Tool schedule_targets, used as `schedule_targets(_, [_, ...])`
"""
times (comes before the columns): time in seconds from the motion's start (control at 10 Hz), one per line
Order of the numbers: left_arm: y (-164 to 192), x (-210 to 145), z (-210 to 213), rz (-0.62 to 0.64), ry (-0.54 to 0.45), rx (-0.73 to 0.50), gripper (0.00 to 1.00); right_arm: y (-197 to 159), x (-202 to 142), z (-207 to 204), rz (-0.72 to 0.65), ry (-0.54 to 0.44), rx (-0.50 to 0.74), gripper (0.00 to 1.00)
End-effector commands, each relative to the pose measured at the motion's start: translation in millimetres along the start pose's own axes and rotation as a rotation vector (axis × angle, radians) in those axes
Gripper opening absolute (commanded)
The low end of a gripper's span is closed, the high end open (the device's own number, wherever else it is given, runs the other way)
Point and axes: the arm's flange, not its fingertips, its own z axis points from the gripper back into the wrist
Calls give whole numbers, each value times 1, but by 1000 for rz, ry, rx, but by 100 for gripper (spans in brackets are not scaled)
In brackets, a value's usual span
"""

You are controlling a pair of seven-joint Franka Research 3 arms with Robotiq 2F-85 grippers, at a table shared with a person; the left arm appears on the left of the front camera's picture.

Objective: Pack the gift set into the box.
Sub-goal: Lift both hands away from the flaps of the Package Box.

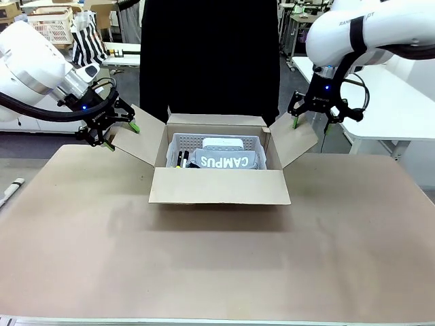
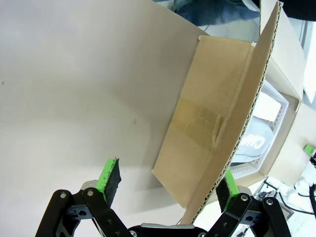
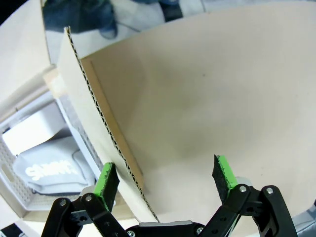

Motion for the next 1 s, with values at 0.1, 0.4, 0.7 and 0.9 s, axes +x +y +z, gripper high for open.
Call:
schedule_targets(0.1, [0, -2, 2, 3, 3, 2, 100, -1, 0, 3, -1, -17, -19, 100])
schedule_targets(0.4, [0, 0, 0, 0, 0, 0, 100, 0, 0, 0, 0, 0, 0, 100])
schedule_targets(0.7, [23, -45, 72, -161, 250, -454, 100, -69, -68, 65, 145, 218, 420, 100])
schedule_targets(0.9, [56, -74, 116, -286, 278, -800, 100, -144, -105, 97, 150, 259, 845, 100])
